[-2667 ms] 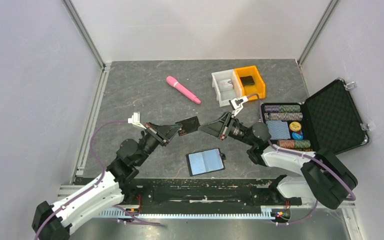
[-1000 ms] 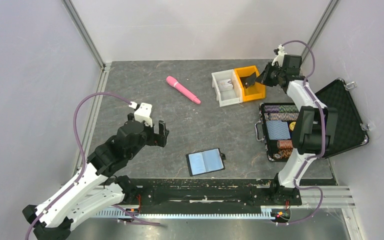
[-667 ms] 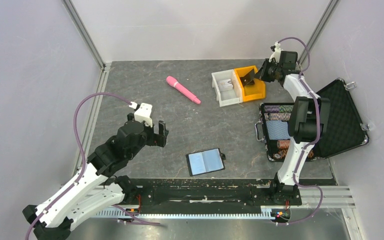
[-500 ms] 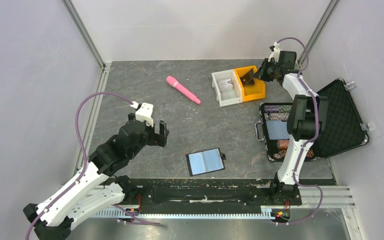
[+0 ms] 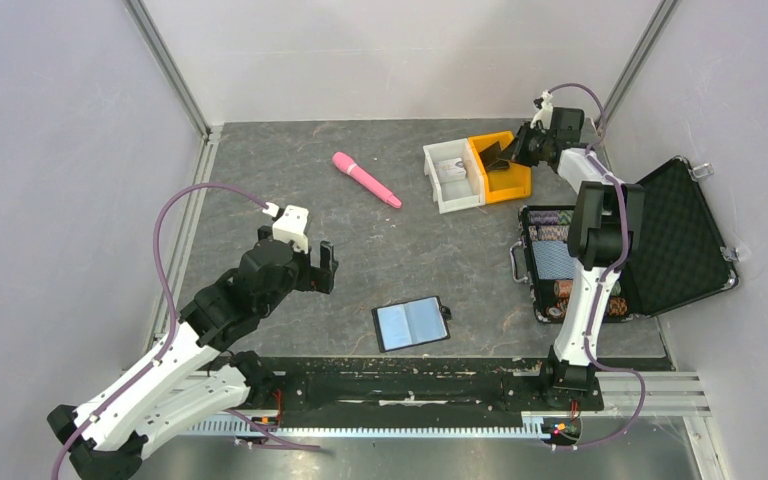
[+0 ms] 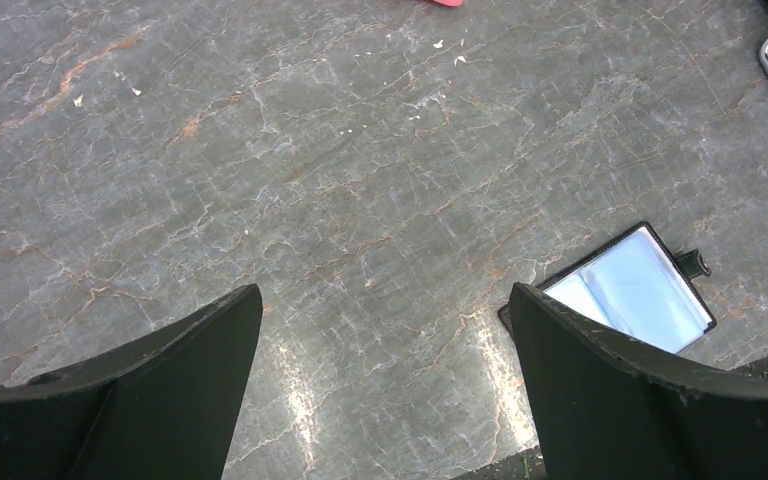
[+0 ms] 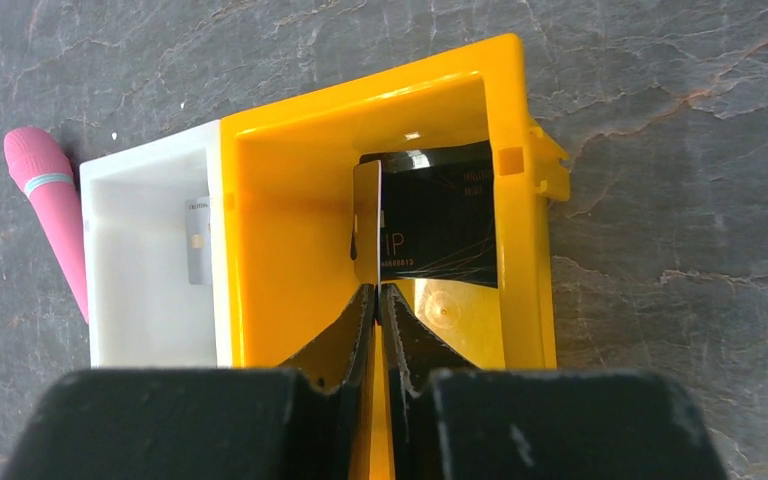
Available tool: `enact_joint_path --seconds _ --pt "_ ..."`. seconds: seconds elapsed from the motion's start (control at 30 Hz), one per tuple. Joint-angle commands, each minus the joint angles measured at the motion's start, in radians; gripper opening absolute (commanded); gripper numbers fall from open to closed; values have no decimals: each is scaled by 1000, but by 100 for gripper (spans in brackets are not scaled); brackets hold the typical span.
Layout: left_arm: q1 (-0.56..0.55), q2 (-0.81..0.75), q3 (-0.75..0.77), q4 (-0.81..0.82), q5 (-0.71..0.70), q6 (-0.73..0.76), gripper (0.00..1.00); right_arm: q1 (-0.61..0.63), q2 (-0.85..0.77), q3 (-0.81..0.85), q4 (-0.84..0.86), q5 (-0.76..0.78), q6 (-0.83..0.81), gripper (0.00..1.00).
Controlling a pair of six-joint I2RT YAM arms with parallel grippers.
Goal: Take the credit cards out of the card holder
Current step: Place the credit card in the storage box.
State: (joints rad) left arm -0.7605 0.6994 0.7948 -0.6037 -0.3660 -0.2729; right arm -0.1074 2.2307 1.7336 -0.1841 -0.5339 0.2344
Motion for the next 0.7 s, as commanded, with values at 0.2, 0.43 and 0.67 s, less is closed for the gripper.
enact_joint_path --seconds 0.2,0.43,0.67 --pt "1 2 -6 29 -26 55 100 0 36 78 32 44 29 13" --pt "1 -5 -9 28 -24 55 100 0 58 100 26 77 40 14" --pt "1 -5 -12 29 -21 46 100 0 30 142 -11 75 41 18"
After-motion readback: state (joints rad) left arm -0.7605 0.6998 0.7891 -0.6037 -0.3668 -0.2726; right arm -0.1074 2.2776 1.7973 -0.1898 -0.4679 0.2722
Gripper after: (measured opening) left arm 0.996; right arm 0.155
